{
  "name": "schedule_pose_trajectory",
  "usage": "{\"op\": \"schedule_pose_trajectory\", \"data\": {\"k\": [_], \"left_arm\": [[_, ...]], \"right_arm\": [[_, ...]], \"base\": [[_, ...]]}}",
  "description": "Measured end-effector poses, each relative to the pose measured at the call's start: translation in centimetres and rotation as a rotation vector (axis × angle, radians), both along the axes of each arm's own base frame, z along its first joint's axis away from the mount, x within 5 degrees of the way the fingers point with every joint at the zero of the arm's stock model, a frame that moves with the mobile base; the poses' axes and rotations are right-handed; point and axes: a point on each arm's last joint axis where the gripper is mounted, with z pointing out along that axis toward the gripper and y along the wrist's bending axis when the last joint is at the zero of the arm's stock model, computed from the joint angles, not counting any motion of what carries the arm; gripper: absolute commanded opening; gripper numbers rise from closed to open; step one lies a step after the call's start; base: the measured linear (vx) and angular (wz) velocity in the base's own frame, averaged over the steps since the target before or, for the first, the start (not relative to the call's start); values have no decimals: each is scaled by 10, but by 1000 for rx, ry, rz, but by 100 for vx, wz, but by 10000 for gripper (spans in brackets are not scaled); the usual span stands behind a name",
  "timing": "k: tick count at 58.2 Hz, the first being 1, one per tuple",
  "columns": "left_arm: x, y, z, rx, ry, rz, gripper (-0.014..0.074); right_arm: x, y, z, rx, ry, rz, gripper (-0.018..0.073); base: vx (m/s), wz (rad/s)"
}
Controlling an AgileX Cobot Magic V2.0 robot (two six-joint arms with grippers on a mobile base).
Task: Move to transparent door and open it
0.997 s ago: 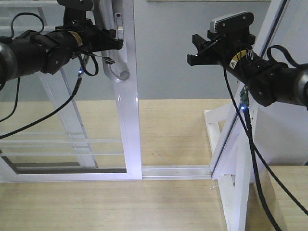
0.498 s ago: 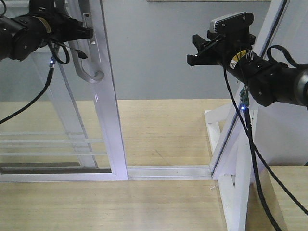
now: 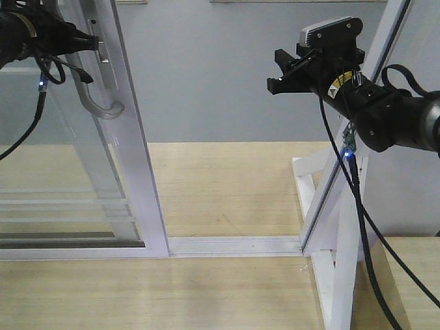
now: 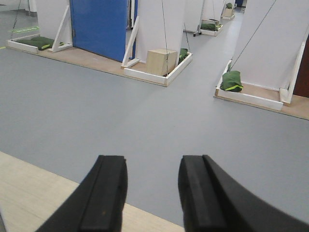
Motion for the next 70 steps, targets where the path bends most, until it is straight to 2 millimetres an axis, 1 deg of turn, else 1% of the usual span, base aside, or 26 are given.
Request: {"op": "schedule_pose_trajectory", "data": {"k": [9, 11, 18, 19, 24, 29, 36, 39, 41, 42, 44, 45, 46, 47, 48, 49, 53, 55, 56, 59, 61, 62, 63, 64, 67, 70], "left_arm": [[-8, 9, 10, 15, 11, 31, 388], [-11, 10, 15, 18, 4, 37, 386], [-22, 14, 21, 38, -7, 35, 372], [-27, 14, 23, 45, -14, 32, 370], [-40, 15, 23, 65, -33, 11, 357], [-56, 15, 20, 79, -48, -13, 347], [-85, 17, 10, 80, -44, -38, 333], [-99, 17, 6, 78, -48, -47, 330], [-108, 18, 0, 78, -39, -54, 326], [-114, 18, -3, 77, -35, -57, 324], [-125, 19, -7, 75, -34, -63, 323], [-129, 19, -9, 74, -35, -67, 323], [-138, 20, -13, 72, -34, -72, 323], [-141, 20, -14, 71, -37, -74, 323], [-148, 20, -16, 69, -39, -78, 323], [-154, 21, -15, 67, -49, -80, 323], [-178, 22, -25, 62, -56, -91, 323], [-191, 23, -25, 56, -80, -94, 321], [-194, 23, -28, 53, -78, -95, 318], [-212, 25, -30, 35, -100, -91, 300], [-223, 26, -30, 20, -123, -85, 274], [-225, 26, -32, 14, -120, -83, 262], [-232, 27, -32, 5, -138, -79, 241], [-235, 27, -34, -1, -136, -76, 225], [-250, 29, -34, -28, -170, -64, 154], [-261, 31, -37, -52, -190, -54, 69]], "right_arm": [[0, 0, 0, 27, 11, -4, 342], [0, 0, 1, 35, 17, -6, 342], [-6, -1, 8, 36, 11, -8, 342], [-8, -2, 13, 35, 3, -7, 342], [-17, -4, 25, 19, -12, 0, 342], [-32, -7, 38, -32, -14, 13, 342], [-64, -15, 51, -90, 2, 12, 342], [-79, -18, 54, -99, 5, 10, 342], [-89, -21, 53, -105, 12, 11, 342], [-97, -23, 56, -104, 4, 9, 342], [-108, -25, 55, -105, 7, 9, 342], [-114, -27, 58, -104, -3, 9, 342], [-121, -28, 58, -105, -7, 8, 342], [-125, -29, 56, -106, -1, 8, 342], [-134, -31, 60, -104, -15, 7, 342], [-139, -32, 60, -103, -19, 6, 342], [-164, -38, 62, -98, -45, 5, 336], [-176, -41, 63, -96, -57, 1, 326], [-184, -43, 63, -93, -66, 0, 316], [-202, -48, 64, -82, -83, -10, 279], [-213, -51, 64, -72, -89, -18, 245], [-216, -52, 62, -69, -85, -20, 230], [-222, -53, 63, -64, -93, -26, 203], [-226, -55, 62, -58, -88, -31, 185], [-243, -61, 61, -49, -92, -56, 102], [-257, -66, 59, -41, -86, -82, 16]], "base": [[0, 0], [0, 0], [0, 0], [0, 0], [0, 0], [0, 0], [0, 0], [0, 0], [0, 0], [0, 0], [0, 0], [0, 0], [0, 0], [0, 0], [0, 0], [0, 0], [0, 0], [0, 0], [0, 0], [0, 0], [0, 0], [0, 0], [0, 0], [0, 0], [0, 0], [0, 0]]}}
